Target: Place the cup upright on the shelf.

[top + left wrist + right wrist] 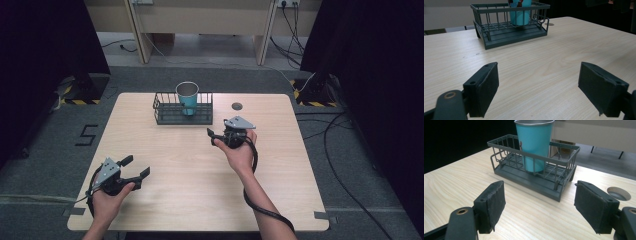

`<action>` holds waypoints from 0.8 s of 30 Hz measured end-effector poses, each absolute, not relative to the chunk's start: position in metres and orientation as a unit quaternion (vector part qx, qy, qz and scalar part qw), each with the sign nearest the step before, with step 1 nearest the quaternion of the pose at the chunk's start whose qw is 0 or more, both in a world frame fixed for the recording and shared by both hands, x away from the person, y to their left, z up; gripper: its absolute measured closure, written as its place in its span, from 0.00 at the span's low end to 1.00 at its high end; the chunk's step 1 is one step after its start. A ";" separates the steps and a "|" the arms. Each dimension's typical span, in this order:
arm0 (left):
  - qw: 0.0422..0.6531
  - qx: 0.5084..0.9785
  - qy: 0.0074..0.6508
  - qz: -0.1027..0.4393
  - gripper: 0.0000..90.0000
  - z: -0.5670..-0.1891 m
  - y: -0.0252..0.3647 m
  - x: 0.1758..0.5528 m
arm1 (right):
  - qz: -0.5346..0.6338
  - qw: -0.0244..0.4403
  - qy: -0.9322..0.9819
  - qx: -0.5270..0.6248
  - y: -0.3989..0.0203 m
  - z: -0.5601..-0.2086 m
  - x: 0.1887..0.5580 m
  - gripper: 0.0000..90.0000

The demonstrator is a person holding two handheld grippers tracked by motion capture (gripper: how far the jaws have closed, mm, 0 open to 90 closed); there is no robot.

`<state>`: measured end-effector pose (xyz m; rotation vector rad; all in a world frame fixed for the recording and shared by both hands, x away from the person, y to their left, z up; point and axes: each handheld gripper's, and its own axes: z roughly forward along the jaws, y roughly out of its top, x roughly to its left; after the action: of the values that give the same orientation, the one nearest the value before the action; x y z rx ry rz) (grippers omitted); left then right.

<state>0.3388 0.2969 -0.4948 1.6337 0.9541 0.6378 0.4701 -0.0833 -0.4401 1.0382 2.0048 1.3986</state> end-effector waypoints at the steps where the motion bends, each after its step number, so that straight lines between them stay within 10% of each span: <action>1: 0.542 0.688 0.402 0.269 0.18 -0.495 0.297 0.339 | 0.511 0.241 0.734 0.378 -0.085 -0.440 0.469 0.28; 24: 0.542 0.687 0.402 0.270 0.18 -0.495 0.297 0.339 | 0.496 0.250 0.735 0.388 -0.121 -0.453 0.444 0.28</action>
<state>0.3388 0.2967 -0.4949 1.6311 0.9548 0.6401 0.4436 -0.1207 -0.4527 1.0555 2.0019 1.3514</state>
